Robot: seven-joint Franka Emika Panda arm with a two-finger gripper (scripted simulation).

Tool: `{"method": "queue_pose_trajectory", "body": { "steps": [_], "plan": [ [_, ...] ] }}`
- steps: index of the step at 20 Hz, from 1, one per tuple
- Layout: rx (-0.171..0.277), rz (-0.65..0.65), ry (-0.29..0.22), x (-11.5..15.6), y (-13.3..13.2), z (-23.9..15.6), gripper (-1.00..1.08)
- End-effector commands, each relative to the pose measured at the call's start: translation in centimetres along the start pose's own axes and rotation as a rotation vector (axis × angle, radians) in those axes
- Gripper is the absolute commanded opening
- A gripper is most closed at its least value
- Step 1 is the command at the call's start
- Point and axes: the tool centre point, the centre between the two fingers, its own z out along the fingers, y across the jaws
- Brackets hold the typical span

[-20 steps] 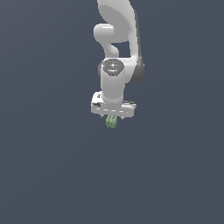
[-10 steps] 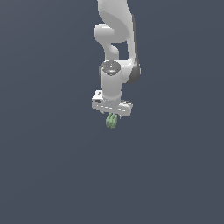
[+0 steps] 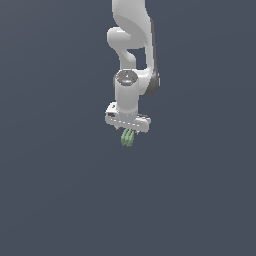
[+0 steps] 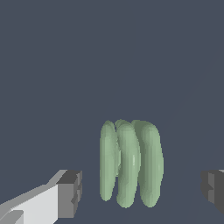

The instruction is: Pick up the object and move it to a goal position.

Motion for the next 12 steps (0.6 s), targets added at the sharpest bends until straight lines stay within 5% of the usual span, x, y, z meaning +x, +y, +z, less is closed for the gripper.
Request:
{"method": "queue_pose_trajectory", "body": {
  "steps": [1, 12],
  "plan": [
    [0.0, 0.0, 0.0, 0.0, 0.0, 0.4, 1.0],
    [0.0, 0.003, 0.001, -0.2, 0.1, 4.7, 1.0]
  ]
}}
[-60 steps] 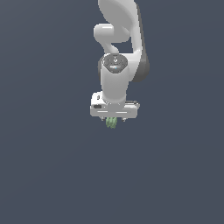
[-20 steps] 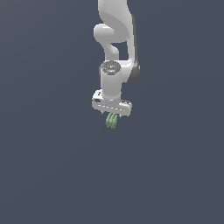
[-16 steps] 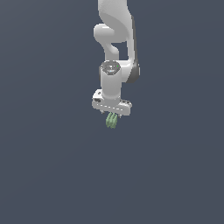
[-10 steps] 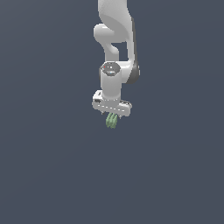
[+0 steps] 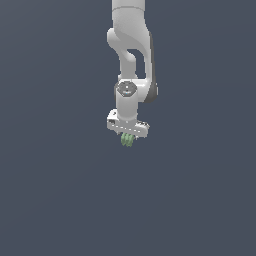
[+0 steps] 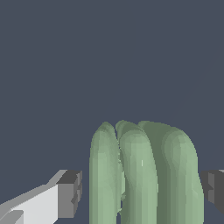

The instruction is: Pick up the object and move it to a goal position.

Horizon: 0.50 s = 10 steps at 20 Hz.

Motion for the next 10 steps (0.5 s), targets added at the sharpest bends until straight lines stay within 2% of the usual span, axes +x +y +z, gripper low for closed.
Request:
{"method": "queue_pose_trajectory", "body": {
  "steps": [1, 3, 4, 10],
  "plan": [
    [0.0, 0.0, 0.001, 0.05, -0.02, 0.54, 1.0],
    [0.0, 0.0, 0.001, 0.07, -0.03, 0.65, 1.0],
    [0.0, 0.0, 0.001, 0.07, -0.03, 0.65, -1.0],
    [0.0, 0.0, 0.001, 0.07, -0.03, 0.65, -1.0]
  ]
}}
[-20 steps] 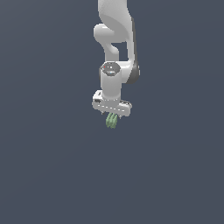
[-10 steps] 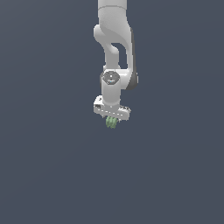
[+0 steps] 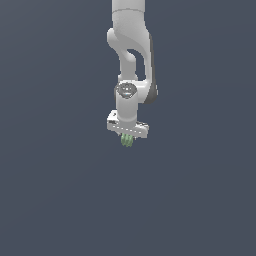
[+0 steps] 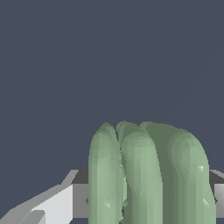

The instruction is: Pick up the object and move it to a goal position.

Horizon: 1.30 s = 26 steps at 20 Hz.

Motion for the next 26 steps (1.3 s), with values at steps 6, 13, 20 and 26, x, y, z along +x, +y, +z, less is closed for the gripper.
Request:
{"method": "queue_pose_trajectory", "body": {
  "steps": [6, 13, 20, 26],
  "plan": [
    [0.0, 0.0, 0.0, 0.0, 0.0, -0.1, -1.0],
    [0.0, 0.0, 0.0, 0.9, -0.8, -1.8, -1.0],
    [0.0, 0.0, 0.0, 2.7, -2.5, -5.7, -1.0],
    [0.0, 0.0, 0.0, 5.0, -4.6, -10.4, -1.0]
  ]
}}
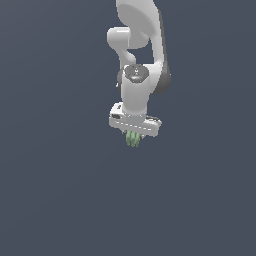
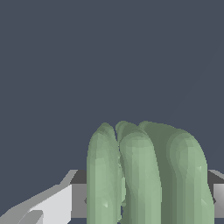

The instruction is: Pick up the object and move it to a goal position.

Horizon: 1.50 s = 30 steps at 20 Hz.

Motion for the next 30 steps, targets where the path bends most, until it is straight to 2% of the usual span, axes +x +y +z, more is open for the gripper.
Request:
{"method": "queue_pose_trajectory", "body": {
  "steps": [1, 14, 30],
  "plan": [
    [0.0, 0.0, 0.0, 1.0, -0.9, -2.2, -1.0],
    [0.0, 0.0, 0.0, 6.0, -5.3, -11.8, -1.0],
    [0.0, 0.0, -0.001, 10.3, -8.9, -19.4, -1.0]
  ]
}}
